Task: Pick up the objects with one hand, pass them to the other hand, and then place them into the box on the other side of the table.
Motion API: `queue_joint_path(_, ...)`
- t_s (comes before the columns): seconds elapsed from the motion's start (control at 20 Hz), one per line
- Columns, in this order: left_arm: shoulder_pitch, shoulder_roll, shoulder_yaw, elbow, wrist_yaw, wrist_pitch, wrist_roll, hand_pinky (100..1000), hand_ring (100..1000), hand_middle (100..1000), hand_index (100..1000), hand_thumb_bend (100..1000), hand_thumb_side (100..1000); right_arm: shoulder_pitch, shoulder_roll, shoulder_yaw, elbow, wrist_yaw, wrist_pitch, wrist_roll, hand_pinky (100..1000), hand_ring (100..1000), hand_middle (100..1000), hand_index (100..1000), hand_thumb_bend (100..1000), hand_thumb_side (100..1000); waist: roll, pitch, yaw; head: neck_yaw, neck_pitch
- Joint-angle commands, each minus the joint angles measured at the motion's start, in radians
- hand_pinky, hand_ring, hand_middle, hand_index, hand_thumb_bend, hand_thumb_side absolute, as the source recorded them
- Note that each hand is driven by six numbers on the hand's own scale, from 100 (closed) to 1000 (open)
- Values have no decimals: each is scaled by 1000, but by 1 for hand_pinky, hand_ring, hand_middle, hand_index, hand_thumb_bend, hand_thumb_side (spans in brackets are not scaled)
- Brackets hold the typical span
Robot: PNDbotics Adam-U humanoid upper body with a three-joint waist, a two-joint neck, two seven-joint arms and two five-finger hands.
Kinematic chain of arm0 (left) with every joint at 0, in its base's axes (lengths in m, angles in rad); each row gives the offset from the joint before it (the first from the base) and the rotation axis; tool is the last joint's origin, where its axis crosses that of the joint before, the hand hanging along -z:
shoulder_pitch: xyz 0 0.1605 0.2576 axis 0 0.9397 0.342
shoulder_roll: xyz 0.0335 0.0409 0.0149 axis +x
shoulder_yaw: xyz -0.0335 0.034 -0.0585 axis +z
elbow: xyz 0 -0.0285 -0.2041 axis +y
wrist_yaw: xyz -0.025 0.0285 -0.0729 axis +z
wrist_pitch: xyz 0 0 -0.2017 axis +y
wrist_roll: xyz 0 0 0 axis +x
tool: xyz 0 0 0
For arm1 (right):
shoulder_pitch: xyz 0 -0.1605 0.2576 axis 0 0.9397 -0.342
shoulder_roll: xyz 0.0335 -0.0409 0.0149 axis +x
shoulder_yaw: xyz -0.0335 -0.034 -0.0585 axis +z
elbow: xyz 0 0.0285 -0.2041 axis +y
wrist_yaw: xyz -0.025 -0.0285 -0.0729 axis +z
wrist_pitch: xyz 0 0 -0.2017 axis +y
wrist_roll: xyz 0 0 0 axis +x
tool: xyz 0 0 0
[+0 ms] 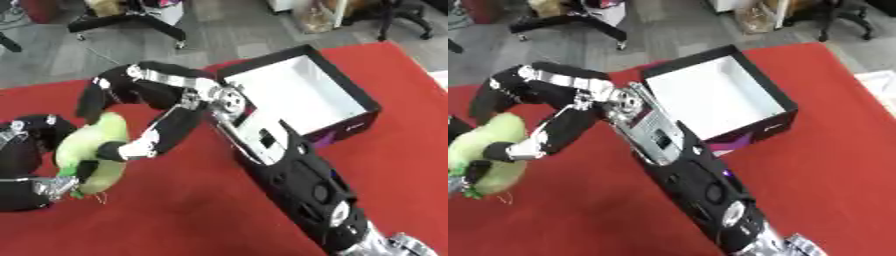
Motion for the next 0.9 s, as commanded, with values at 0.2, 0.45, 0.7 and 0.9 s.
queue_joint_path(0.2, -3, 26, 23, -31, 8, 9, 2, 783, 359, 226, 384, 289, 100, -15, -15, -14, -20, 10, -58, 52, 906, 956, 955, 906, 617, 100, -13, 0, 3, 2, -13)
queue_joint_path(0.45, 2, 27, 29, -37, 18, 12, 1, 785, 357, 225, 383, 290, 100, -15, -14, -25, -5, 40, -88, 50, 905, 960, 961, 915, 633, 100, -10, 3, 1, 1, -20)
queue_joint_path(0.7, 4, 23, 28, -45, 29, 17, -6, 792, 357, 225, 383, 289, 100, -14, -12, -28, 10, 50, -96, 51, 904, 958, 959, 912, 624, 100, -10, 5, 1, -2, -25)
queue_joint_path(0.9, 5, 19, 27, -55, 52, 28, -14, 799, 357, 224, 383, 288, 100, -14, -10, -30, 19, 55, -87, 47, 902, 954, 957, 908, 609, 100, -10, 7, 2, -7, -29)
